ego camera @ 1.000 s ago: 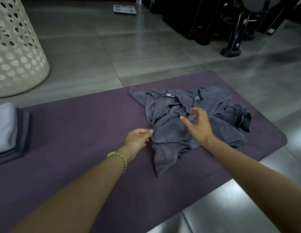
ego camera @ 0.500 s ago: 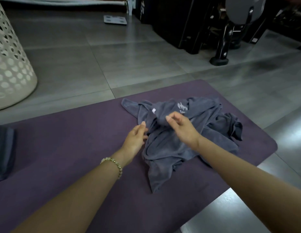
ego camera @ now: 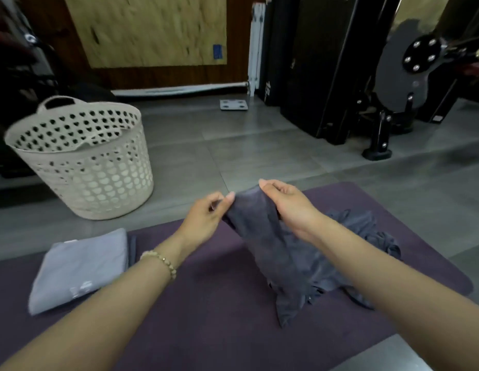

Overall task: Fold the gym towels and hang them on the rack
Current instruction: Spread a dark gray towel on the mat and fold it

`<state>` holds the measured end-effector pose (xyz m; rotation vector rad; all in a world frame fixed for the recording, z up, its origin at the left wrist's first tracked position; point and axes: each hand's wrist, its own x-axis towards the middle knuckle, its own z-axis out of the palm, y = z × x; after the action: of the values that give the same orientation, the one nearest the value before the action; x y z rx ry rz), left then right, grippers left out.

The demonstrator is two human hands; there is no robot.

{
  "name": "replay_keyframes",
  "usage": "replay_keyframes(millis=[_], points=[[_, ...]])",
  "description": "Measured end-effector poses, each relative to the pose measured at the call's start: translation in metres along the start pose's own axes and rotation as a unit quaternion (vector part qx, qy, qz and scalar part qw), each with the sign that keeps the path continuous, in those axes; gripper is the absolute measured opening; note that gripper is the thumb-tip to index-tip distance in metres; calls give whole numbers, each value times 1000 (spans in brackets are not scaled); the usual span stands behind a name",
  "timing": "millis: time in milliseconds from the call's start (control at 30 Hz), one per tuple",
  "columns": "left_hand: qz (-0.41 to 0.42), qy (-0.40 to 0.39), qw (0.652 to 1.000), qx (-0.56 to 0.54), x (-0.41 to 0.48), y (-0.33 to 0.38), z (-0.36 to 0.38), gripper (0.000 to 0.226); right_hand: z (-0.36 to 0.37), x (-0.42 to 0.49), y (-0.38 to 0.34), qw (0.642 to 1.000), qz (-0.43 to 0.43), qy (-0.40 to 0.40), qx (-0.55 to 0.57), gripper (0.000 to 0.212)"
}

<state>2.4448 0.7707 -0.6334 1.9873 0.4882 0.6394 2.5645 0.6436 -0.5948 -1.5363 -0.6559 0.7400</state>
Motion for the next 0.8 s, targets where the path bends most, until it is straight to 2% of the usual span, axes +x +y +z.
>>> replay_keyframes(millis=[167, 267, 333, 433, 533, 567, 600, 700, 733, 800], points=[[4, 50, 998, -30, -19, 87, -90, 34, 52, -24, -99, 998, 23, -66, -7, 27], [39, 97, 994, -26, -33, 140, -139, 36, 87, -51, -154, 989, 9, -147, -4, 38], [48, 122, 991, -13, -44, 169, -171, 36, 110, -71, -182, 985, -11, -171, -29, 31], [32, 124, 991, -41, -64, 193, -214, 39, 136, -91, -217, 988, -26, -155, 8, 24], [-5, 56, 998, 7, -85, 206, -249, 79, 154, -100, -248, 984, -37, -166, 49, 25], [-25, 28, 999, 29, -92, 207, -258, 85, 159, -102, -256, 985, -42, -158, 49, 23], [-43, 7, 998, 43, -100, 206, -266, 84, 163, -103, -264, 987, -49, -146, 46, 22], [-84, -11, 996, 40, -120, 197, -281, 58, 169, -102, -284, 990, -78, -93, 73, 22], [-88, -3, 995, 49, -125, 189, -285, 57, 167, -101, -291, 990, -85, -74, 87, 22], [-87, 11, 995, 45, -134, 178, -293, 69, 159, -98, -300, 990, -85, -40, 105, 22]])
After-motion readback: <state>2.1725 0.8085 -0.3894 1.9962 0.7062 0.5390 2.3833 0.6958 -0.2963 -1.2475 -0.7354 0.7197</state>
